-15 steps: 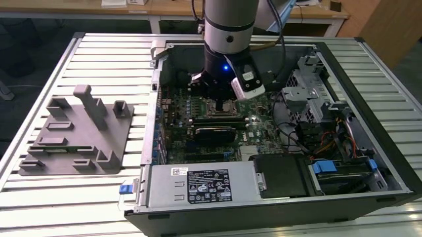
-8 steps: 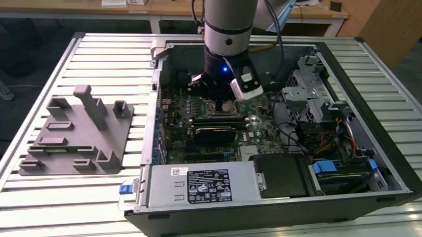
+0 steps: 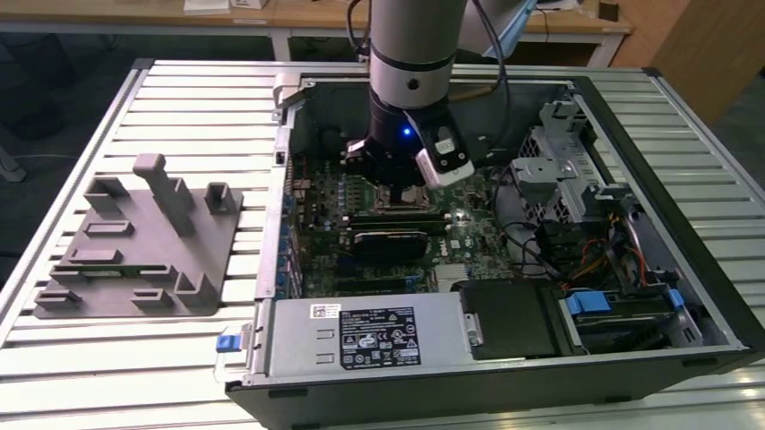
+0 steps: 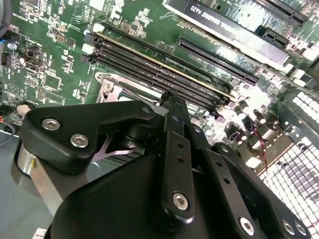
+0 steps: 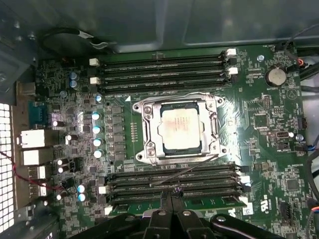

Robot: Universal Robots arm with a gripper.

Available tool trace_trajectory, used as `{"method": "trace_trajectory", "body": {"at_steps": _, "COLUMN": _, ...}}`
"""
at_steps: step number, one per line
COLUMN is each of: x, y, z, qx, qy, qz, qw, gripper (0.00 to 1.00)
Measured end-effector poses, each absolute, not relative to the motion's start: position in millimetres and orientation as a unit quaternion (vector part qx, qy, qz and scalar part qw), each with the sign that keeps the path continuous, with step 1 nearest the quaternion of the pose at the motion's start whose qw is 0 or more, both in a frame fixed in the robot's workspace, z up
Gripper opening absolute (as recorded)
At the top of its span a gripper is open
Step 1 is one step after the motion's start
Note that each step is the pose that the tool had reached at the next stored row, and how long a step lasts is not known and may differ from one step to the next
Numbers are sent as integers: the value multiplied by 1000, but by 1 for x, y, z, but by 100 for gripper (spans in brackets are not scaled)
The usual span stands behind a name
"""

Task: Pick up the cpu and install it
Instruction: 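Install the second cpu locking lever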

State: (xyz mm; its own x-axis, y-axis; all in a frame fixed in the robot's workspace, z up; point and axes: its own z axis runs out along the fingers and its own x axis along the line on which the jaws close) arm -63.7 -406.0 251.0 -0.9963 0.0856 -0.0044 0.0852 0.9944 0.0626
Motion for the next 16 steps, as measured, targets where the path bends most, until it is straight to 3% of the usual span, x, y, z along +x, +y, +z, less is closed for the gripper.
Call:
{"method": "trace_trajectory", "body": {"at_steps": 6, "x": -64, "y": -405, "z": 247, "qx": 42, "qy": 998, "qz": 45, "qw": 3, "gripper": 11}}
{"method": "trace_trajectory", "body": {"at_steps": 16, "x": -64, "y": -401, "z": 239, "qx": 42, "qy": 998, "qz": 47, "qw": 3, "gripper": 11}}
